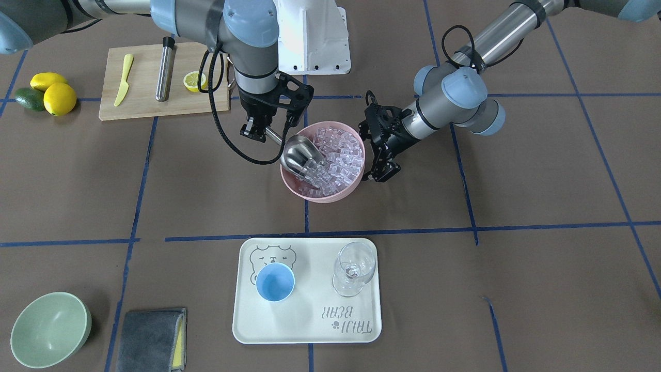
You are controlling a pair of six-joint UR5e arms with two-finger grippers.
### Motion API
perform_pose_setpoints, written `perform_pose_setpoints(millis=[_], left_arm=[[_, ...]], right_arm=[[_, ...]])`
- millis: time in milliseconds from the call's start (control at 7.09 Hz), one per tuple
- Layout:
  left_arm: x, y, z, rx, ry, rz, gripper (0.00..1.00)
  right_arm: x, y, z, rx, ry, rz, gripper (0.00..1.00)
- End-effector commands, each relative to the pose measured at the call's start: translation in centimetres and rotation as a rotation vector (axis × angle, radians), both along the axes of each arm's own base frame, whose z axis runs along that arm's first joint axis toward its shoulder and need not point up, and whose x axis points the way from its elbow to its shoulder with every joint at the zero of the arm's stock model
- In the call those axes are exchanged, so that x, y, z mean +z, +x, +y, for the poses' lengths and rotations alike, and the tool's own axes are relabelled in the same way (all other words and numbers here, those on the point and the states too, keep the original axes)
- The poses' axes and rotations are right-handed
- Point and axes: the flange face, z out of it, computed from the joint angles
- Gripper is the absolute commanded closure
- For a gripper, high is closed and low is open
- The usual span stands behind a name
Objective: Put ice in cup with scoop
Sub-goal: 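Push the scoop through the ice toward the left gripper to fill it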
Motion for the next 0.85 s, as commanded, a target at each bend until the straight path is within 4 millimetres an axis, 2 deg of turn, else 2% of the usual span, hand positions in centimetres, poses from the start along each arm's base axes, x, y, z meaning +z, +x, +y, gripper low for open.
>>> perform_pose_setpoints(millis=[0,282,423,705], left_arm=[[-0.1,0.0,0.0,0.001,0.000,0.001,0.00],[0.0,-0.2,-0.2,-0.003,0.002,0.000,0.00],[0.1,-0.5,-0.5,-0.007,0.003,-0.002,0.00],[0.3,-1.4,-0.7,-0.009,0.015,0.019,0.00]], right_arm=[[-0.1,0.5,0.2,0.009,0.021,-0.052,1.00],[0.9,0.9,0.2,0.033,0.018,-0.162,1.00],[1.3,1.8,0.5,0.044,0.014,-0.200,1.00],[3.0,2.7,0.9,0.065,-0.003,-0.276,1.00]])
